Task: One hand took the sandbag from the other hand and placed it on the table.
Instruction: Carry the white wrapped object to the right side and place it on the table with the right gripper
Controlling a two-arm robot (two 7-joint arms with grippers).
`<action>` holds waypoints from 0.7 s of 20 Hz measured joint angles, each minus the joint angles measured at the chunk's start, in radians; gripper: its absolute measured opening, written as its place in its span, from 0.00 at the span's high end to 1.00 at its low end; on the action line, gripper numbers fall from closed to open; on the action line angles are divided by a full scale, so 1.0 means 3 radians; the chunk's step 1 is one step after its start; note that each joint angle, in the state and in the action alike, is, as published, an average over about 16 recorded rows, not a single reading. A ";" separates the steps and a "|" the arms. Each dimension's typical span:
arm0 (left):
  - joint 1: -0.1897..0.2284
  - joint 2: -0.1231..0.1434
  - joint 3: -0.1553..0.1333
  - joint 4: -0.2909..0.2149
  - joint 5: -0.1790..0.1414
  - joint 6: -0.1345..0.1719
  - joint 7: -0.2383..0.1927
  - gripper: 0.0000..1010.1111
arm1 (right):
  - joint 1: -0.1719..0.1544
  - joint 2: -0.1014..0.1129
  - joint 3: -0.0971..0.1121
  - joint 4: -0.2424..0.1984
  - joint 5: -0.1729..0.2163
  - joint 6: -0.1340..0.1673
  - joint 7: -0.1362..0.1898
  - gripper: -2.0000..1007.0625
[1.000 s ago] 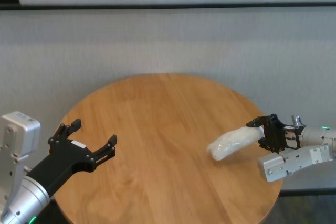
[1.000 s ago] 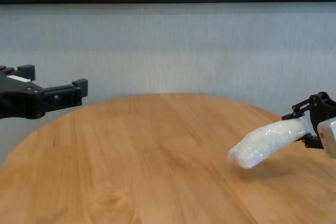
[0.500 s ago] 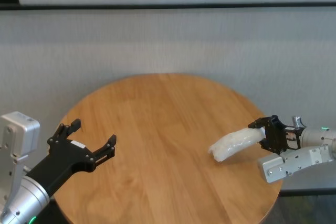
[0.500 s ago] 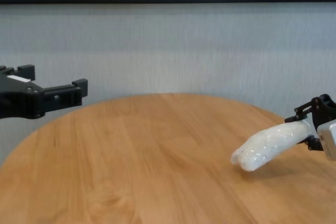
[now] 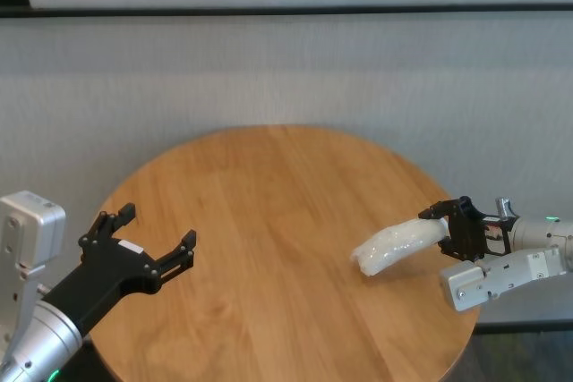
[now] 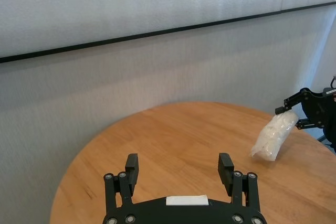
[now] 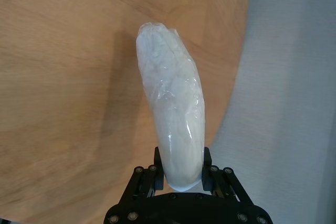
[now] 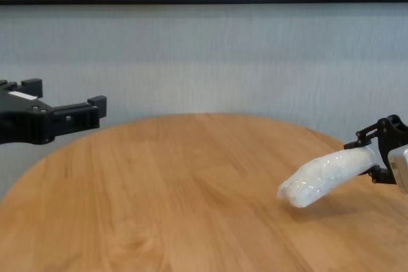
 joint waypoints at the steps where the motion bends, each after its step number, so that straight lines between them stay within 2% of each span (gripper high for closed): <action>1: 0.0000 0.0000 0.0000 0.0000 0.0000 0.0000 0.0000 0.01 | 0.0001 0.0000 0.0000 0.0002 0.0003 -0.0005 -0.0001 0.62; 8: 0.0000 0.0000 0.0000 0.0000 0.0000 0.0000 0.0000 0.01 | -0.0001 0.0001 0.0003 -0.0002 -0.0003 -0.0002 -0.0001 0.58; 14: 0.0000 0.0000 0.0000 0.0000 0.0000 0.0000 0.0000 0.01 | -0.0004 0.0003 0.0006 -0.0009 -0.0012 0.0005 -0.0001 0.46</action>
